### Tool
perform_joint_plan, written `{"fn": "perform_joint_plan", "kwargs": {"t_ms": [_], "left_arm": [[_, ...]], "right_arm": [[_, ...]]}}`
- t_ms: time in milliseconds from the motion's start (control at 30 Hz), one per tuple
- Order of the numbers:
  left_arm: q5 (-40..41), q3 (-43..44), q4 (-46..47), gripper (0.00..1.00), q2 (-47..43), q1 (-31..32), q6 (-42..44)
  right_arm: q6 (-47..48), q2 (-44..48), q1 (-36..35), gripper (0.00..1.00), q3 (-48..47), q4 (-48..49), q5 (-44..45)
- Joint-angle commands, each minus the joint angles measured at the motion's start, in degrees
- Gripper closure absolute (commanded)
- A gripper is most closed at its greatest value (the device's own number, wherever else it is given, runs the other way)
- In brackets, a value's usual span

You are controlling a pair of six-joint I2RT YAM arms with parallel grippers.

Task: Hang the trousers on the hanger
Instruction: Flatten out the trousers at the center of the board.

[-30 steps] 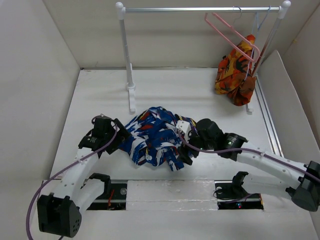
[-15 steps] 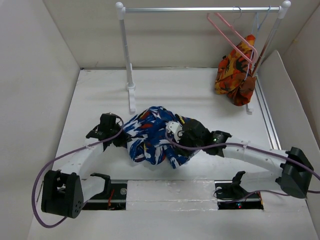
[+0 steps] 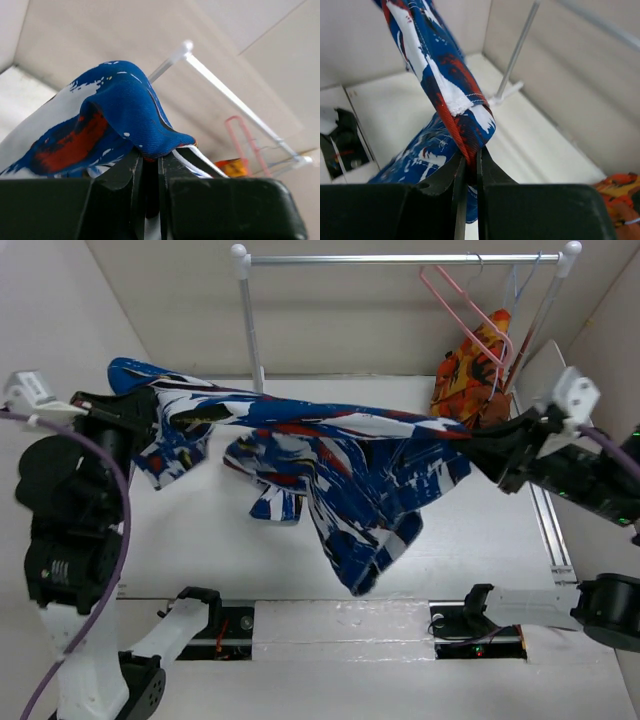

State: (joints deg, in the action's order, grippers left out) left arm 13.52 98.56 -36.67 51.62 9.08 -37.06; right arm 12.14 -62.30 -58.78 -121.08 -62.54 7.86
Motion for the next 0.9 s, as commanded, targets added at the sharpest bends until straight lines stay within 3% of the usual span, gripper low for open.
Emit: {"fn": "perform_joint_plan", "kwargs": {"t_ms": [0,100,233,267,333,367,400,467,533,567,600,633,667,700,800,833,867], "left_arm": [[14.07,3.91,-5.43,1.0,1.56,-0.82,3.92],[16.63,3.48,-5.26,1.0,1.47,-0.2,4.71],[12.25,-3.88,-1.14,1.0,3.48,-0.2,8.65],[9.19,-7.21,-0.78,1.0,4.88,-0.2,9.1],[6.71,-11.62,2.81,1.0,10.4,-0.2,10.16],[4.35,-16.25,5.09,1.0,12.35,-0.2,10.51],[4.24,-18.04,10.85,1.0,14.72,-0.2,10.78],[2.75,-19.38,16.95,0.79,23.5,-0.2,11.74],[1.08,-13.61,16.99,0.53,37.06,-1.0,11.13],[1.16,-9.05,14.45,0.32,41.59,0.22,10.96],[1.42,2.05,7.99,0.27,45.99,1.37,10.87],[1.68,7.38,4.97,0.24,52.64,2.68,11.13],[2.64,14.65,2.59,0.23,54.36,6.35,11.48],[3.52,15.86,1.08,0.21,55.16,8.3,12.18],[8.27,9.05,2.99,0.19,50.62,14.99,13.94],[8.54,5.36,3.61,0.2,45.73,15.61,12.9],[7.32,-3.38,4.4,0.21,42.98,15.62,11.76]], "right_arm": [[2.8,-3.87,-0.1,1.0,-11.61,-12.4,6.9],[2.54,-4.76,-0.1,1.0,-11.05,-12.61,11.29],[4.63,-2.04,7.25,1.0,8.7,-3.32,9.82],[6.3,-1.68,14.42,1.0,18.06,-0.5,5.89],[7.63,-2.47,23.41,1.0,26.11,7.67,-1.32],[7.11,-3.08,31.37,1.0,33.72,10.66,-6.4],[6.85,-3.78,34.76,1.0,36.41,16.26,-9.32],[4.75,-7.91,39.25,1.0,39.15,20.34,-10.23],[3.95,-13.68,42.95,1.0,38.12,24.21,-9.01],[2.38,-15.98,42.96,1.0,36.8,24.92,-3.78],[2.1,-18.27,43.83,0.75,33.57,25.1,-2.94],[1.92,-20.47,44.36,0.52,31.71,24.32,-2.07],[1.66,-23.8,44.37,0.36,30.13,23.35,-1.27],[2.09,-24.79,43.5,0.26,28.8,20.91,-1.61],[2.45,-20.69,38.85,0.22,33.16,20.7,-2.05],[1.93,-18.06,36.22,0.22,40.41,21.66,-2.06],[-0.25,-15.42,35.15,0.23,44.48,22.54,-2.4]]}}
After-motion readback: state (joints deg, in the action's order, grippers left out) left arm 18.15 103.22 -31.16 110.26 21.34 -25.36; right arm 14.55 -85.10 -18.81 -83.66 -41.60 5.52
